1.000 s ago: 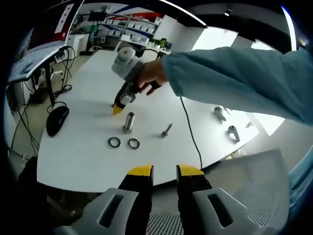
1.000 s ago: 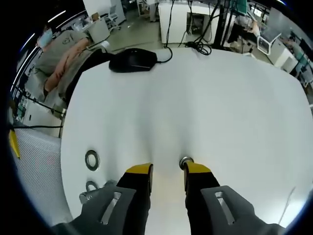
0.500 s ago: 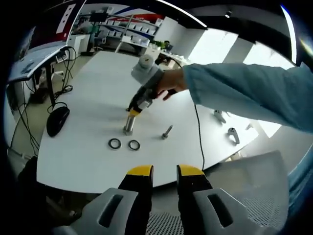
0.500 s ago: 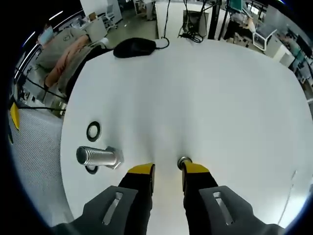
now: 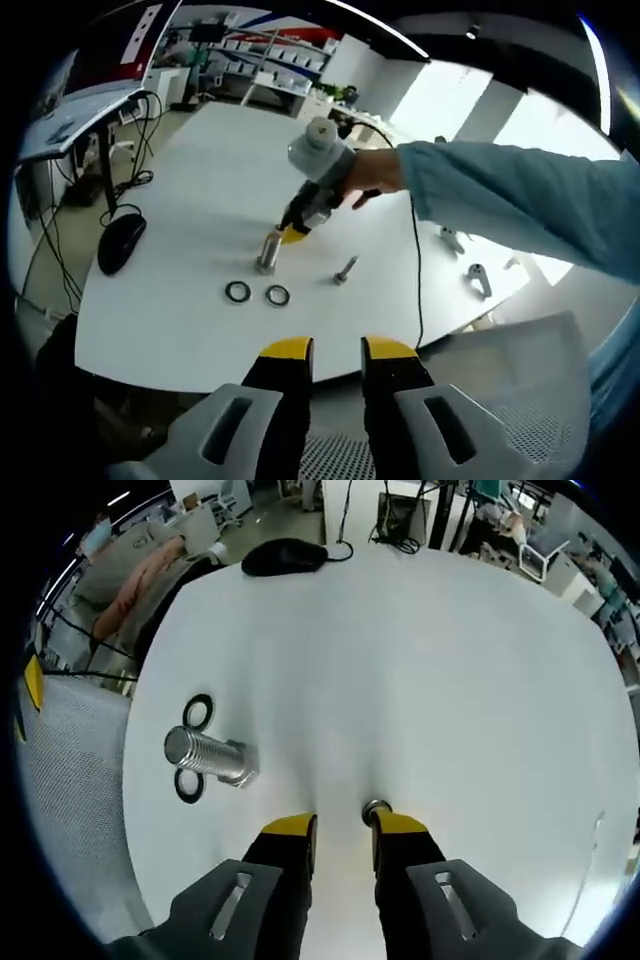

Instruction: Place the washer onto the threaded stud by aligning its center hole with the stud, sliding it down to the base, and recovering from edge contact or off-axis alignment until the washer reaches the visible bottom stop.

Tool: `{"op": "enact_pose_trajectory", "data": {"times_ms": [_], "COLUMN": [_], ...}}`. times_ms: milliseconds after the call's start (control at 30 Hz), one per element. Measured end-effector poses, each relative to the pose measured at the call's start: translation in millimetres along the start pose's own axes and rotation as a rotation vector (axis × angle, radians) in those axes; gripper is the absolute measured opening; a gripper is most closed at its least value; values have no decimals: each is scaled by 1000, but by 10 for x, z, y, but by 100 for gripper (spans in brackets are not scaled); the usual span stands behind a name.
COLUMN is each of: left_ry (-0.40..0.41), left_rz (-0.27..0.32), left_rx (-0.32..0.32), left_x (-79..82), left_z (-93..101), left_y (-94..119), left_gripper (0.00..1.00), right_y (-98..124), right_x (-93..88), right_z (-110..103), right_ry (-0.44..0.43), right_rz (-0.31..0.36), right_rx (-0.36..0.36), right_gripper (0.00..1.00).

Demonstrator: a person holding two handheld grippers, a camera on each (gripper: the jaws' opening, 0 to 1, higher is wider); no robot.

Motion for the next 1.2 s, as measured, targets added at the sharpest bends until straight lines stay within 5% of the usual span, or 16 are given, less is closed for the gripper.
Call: {"op": "enact_pose_trajectory", "data": {"times_ms": [433, 1200], "left_ry": [8, -1], "left_rz": [1, 2], "left_rx": [2, -5], "left_x": [-11, 7], "left_z": [3, 16], "left_y": [7, 3], "left_gripper": [17, 16], "right_y": [38, 83], "right_x": [-354, -1106], "right_z": [65, -314], "right_ry": [-42, -96], "right_rz": [9, 36], "right_rx": [20, -4], "right_gripper": [19, 19]}}
Point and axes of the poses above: the point that each gripper's makers call its tool centre point, and the gripper's own axes: y roughly backward along the fingers, z roughly to its right, x roughly out of its top, the point moved 2 cm from there along y, roughly backward along the fingers, and after that the axes turned 11 degrees about -z, right-handed, at the moved point
